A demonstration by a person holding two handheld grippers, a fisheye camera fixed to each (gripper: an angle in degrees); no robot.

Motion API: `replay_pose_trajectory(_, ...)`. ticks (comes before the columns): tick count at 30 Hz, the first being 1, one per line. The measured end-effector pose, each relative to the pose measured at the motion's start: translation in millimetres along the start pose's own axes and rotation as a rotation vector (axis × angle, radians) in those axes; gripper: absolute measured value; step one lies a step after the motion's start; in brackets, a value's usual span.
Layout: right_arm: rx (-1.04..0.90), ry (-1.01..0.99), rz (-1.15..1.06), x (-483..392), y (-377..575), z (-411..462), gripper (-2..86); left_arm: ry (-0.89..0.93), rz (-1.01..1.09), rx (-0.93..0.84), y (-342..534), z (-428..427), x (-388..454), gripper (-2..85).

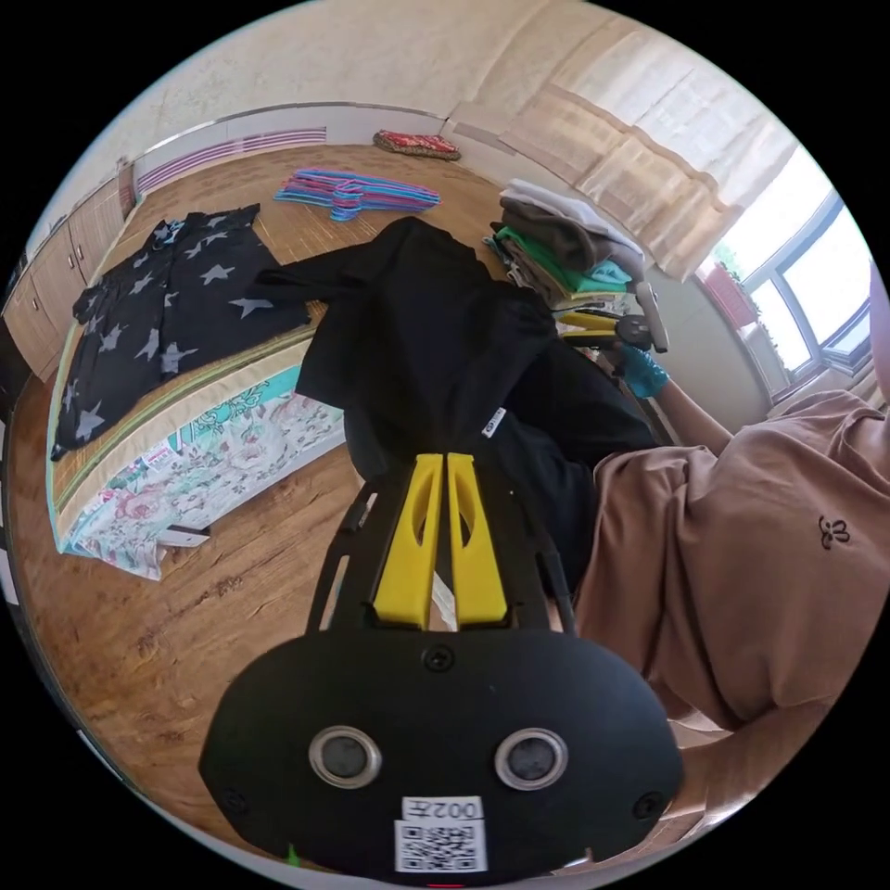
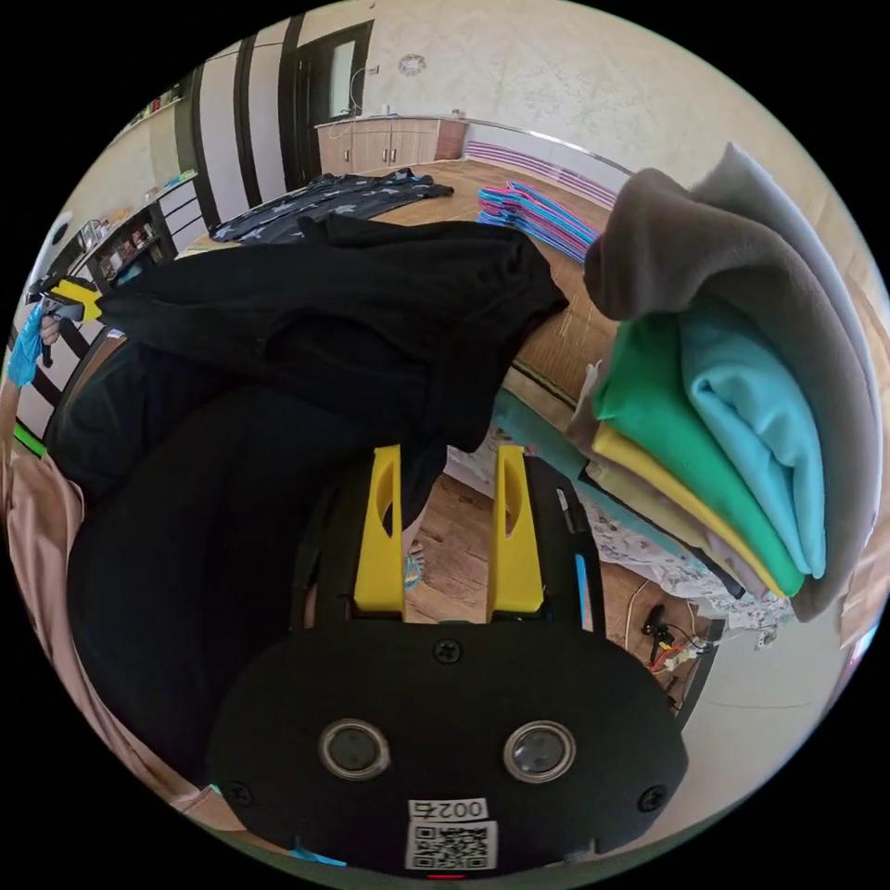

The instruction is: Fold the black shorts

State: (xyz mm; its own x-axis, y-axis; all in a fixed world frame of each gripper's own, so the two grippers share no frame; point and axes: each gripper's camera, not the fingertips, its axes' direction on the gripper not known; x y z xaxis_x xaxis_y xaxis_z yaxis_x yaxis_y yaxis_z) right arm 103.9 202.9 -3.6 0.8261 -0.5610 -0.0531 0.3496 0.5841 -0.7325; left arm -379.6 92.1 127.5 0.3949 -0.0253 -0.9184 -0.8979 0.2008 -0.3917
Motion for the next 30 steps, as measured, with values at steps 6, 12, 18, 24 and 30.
replay_pose_trajectory(6,-0.046,-0.005,-0.069,3.8,-10.9,16.2,13.2,-0.005,-0.03,-0.023,3.4,11.1,2.4,-1.0)
replay_pose_trajectory(12,-0.06,-0.09,-0.073,14.9,-8.9,25.5,12.3,-0.085,-0.076,-0.008,-0.7,6.1,2.2,-1.0)
replay_pose_trajectory(18,-0.016,-0.083,-0.058,23.1,-7.4,5.2,7.8,-0.215,-0.077,-0.006,-12.4,0.0,10.3,-1.0)
replay_pose_trajectory(24,0.021,0.002,-0.081,20.7,-7.6,-21.5,4.7,-0.298,-0.025,-0.023,-25.0,-5.5,23.0,-1.0)
replay_pose_trajectory(30,0.103,0.04,-0.09,24.7,2.5,-74.0,3.4,-0.254,0.006,-0.067,-29.9,-11.0,25.2,-1.0)
